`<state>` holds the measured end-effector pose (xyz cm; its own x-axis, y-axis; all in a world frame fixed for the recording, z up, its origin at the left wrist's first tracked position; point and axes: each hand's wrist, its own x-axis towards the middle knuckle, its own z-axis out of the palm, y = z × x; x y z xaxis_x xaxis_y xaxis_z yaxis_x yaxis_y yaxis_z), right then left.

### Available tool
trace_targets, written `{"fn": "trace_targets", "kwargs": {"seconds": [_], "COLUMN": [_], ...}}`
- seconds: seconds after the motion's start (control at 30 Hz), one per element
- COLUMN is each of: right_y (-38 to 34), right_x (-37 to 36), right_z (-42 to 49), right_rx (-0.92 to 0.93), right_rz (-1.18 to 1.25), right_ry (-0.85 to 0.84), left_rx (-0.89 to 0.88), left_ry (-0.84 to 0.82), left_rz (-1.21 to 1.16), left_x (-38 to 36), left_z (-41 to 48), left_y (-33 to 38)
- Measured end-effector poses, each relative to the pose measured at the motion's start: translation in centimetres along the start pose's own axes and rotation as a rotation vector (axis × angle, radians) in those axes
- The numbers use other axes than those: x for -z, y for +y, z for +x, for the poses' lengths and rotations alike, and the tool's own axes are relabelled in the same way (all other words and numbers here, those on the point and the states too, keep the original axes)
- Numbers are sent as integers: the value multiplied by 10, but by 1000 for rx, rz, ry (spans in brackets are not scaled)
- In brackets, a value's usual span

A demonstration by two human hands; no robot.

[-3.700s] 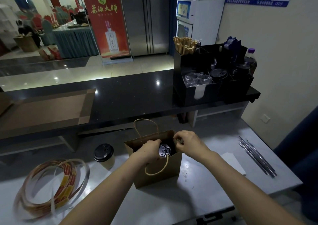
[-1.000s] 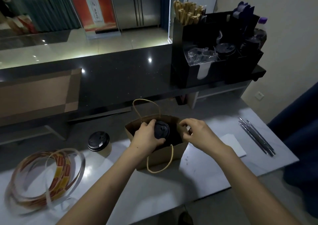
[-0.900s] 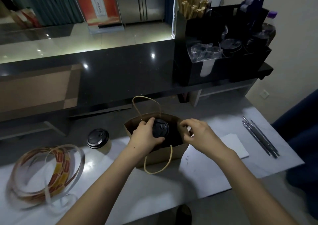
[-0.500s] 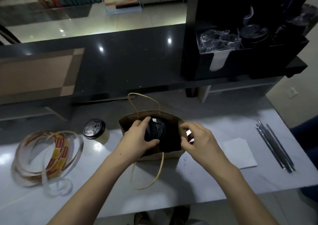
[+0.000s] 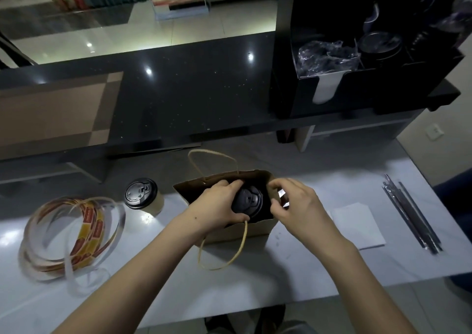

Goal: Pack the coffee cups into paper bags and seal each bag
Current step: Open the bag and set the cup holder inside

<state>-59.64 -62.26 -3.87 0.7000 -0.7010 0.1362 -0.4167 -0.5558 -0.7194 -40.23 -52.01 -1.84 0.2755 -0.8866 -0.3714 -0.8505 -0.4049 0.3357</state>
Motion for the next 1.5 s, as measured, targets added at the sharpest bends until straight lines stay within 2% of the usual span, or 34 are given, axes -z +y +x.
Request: {"fn": "trace_targets", "kwargs": {"seconds": [0.53, 0.83, 1.5], "right_y": [-1, 0, -6], "right_x": [-1, 2, -1], "right_z": [5, 9, 12], "right_rx": [-78, -120, -143], "right_rz": [-41, -61, -81], "right_ry": [-22, -35, -58], "left_rx": [-76, -96, -104], "left_ry": [-90, -51, -101], "left_rz": [16, 91, 17], "left_x": [0, -1, -17], "left_z": [18, 29, 36], "left_y": [12, 2, 2]}}
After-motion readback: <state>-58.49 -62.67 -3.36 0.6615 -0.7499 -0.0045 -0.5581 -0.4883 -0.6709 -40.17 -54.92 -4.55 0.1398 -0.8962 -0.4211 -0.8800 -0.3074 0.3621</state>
